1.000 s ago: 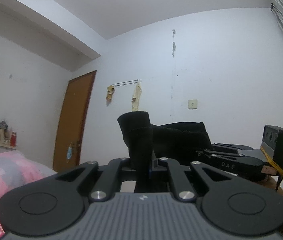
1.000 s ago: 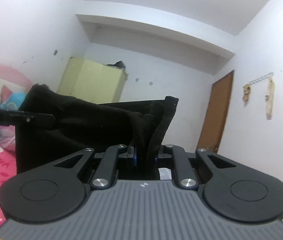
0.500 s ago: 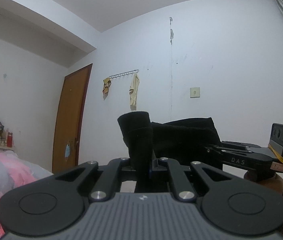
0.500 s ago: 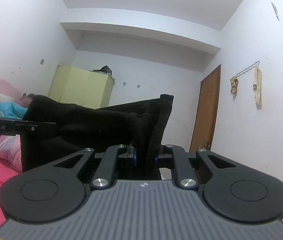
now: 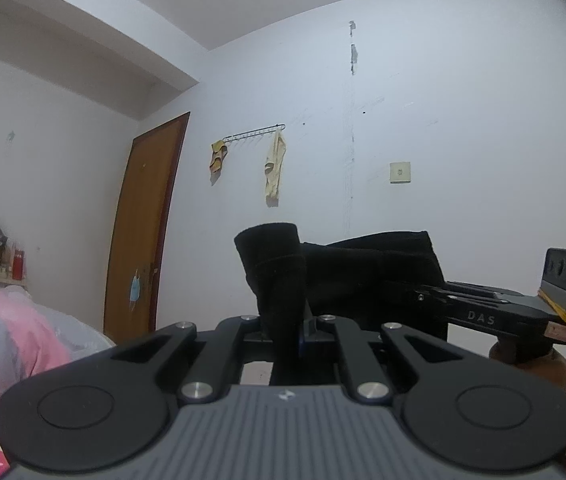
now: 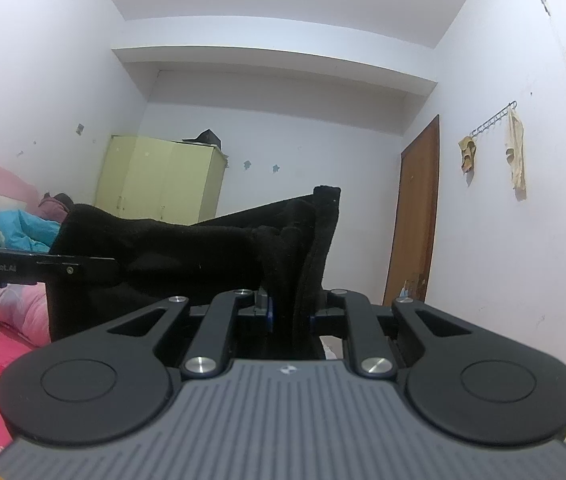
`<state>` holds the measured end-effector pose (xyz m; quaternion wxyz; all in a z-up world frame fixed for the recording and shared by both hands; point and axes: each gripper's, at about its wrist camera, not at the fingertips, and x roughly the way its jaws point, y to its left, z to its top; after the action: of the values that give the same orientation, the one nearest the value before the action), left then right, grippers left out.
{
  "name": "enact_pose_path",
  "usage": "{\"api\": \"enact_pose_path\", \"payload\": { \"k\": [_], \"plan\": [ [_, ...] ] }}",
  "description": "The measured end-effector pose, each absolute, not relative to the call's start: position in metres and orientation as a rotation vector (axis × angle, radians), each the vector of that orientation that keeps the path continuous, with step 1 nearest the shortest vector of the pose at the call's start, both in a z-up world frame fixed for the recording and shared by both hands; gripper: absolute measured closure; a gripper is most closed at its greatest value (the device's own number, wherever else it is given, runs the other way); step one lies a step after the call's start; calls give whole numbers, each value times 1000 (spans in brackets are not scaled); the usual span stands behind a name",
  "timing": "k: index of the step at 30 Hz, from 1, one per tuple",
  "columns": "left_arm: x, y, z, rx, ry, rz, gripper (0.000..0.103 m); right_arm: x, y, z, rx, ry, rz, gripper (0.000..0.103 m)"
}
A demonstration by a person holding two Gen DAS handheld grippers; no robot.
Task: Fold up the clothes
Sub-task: 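Lift the folded black shirt off the bedspread with both grippers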
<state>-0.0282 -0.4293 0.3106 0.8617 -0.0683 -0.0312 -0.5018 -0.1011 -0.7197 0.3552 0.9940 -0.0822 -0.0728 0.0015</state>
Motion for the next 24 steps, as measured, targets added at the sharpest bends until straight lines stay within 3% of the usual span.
{"api": "enact_pose_path", "payload": {
  "k": [24],
  "plan": [
    [-30, -425, 307, -160, -43, -1068, 94, -114, -726, 351, -159, -141, 5, 90]
  ]
}}
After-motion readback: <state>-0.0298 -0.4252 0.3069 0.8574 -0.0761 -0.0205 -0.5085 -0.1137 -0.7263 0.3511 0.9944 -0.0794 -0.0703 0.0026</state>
